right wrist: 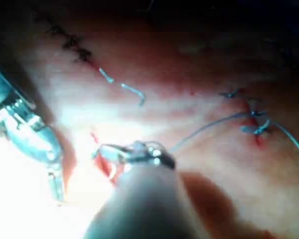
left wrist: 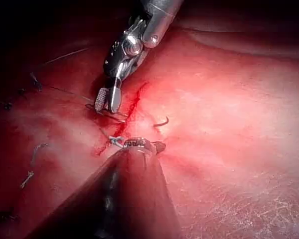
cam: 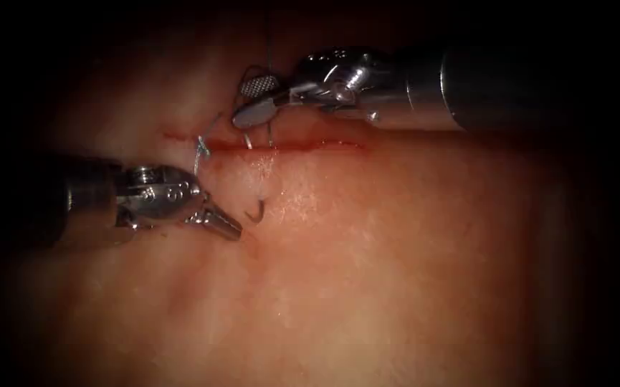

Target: Wound Closure

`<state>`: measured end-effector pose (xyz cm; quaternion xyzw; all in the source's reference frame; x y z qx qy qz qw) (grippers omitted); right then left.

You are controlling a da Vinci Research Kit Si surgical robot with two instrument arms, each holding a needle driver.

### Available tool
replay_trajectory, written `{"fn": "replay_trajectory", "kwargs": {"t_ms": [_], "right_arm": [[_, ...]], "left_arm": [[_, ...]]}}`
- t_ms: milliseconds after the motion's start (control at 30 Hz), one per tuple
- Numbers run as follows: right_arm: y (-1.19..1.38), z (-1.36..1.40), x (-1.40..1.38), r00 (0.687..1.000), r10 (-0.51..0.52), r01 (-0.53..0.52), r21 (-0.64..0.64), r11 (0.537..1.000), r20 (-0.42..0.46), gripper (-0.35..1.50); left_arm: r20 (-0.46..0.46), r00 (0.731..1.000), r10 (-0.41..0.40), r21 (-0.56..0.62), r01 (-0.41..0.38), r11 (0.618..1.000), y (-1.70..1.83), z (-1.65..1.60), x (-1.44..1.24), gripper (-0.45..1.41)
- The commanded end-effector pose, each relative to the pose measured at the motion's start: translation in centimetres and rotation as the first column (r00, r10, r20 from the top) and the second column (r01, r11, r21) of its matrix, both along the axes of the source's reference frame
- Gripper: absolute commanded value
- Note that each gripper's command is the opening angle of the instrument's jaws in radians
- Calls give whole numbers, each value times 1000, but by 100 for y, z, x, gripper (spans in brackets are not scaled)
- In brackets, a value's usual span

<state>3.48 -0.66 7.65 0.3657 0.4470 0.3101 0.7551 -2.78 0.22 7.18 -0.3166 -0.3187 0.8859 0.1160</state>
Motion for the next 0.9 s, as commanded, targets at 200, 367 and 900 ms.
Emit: {"fn": "replay_trajectory", "kwargs": {"t_ms": [200,367,900], "right_arm": [[10,-1,-5,1000,14,-14,10,1000,-4,30],[15,-31,-35,997,68,-68,-13,998,-29,30],[6,-77,-75,988,102,-121,-162,979,-119,84]], "left_arm": [[4,1000,2,1,-2,1000,5,3,-3,-23],[21,999,-26,-38,27,999,14,-17,-3,-23],[303,950,-78,-282,168,945,-21,-53,-7,69]]}}
